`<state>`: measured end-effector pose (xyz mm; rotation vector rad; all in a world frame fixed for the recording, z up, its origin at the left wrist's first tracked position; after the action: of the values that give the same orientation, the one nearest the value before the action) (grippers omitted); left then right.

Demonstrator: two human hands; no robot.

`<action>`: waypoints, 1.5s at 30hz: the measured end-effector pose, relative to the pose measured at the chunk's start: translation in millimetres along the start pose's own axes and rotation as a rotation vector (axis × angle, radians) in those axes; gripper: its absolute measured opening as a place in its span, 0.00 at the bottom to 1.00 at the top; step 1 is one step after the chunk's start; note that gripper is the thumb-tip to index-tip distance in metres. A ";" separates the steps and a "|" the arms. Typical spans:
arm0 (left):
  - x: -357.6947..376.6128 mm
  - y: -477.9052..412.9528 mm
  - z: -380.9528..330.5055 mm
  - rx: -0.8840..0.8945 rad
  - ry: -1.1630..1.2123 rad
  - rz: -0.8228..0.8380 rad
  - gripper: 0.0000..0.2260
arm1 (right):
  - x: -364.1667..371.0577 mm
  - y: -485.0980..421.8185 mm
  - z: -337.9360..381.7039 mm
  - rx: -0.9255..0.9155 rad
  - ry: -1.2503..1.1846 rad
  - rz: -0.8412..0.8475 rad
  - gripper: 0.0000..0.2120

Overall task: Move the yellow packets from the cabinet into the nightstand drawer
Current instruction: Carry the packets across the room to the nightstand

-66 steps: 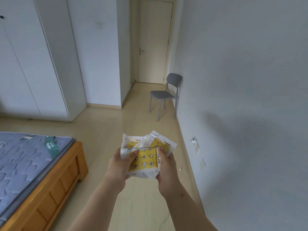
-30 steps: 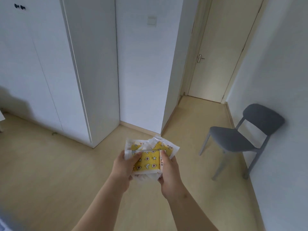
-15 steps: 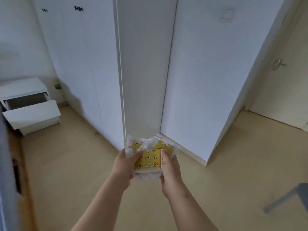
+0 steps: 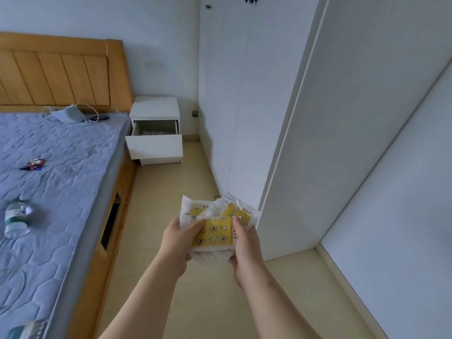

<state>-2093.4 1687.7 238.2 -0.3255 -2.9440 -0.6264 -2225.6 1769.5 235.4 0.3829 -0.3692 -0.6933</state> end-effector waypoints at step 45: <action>-181.8 -836.9 -331.7 -0.106 0.086 -0.334 0.06 | 636.4 -724.4 168.4 0.134 0.110 0.417 0.11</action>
<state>-2089.1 770.8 185.9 0.1857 -2.9091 -0.8133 -2241.6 792.4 178.1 0.4521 -0.3771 -0.2398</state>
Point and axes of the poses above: each hand's wrist, its own y-axis away from the middle knuckle, its own x-axis out of the palm, z = x × y, the point moved 10 cm from there along -y, towards the middle knuckle, and after that the axes turned 1 degree about x, right-handed, at the moved point
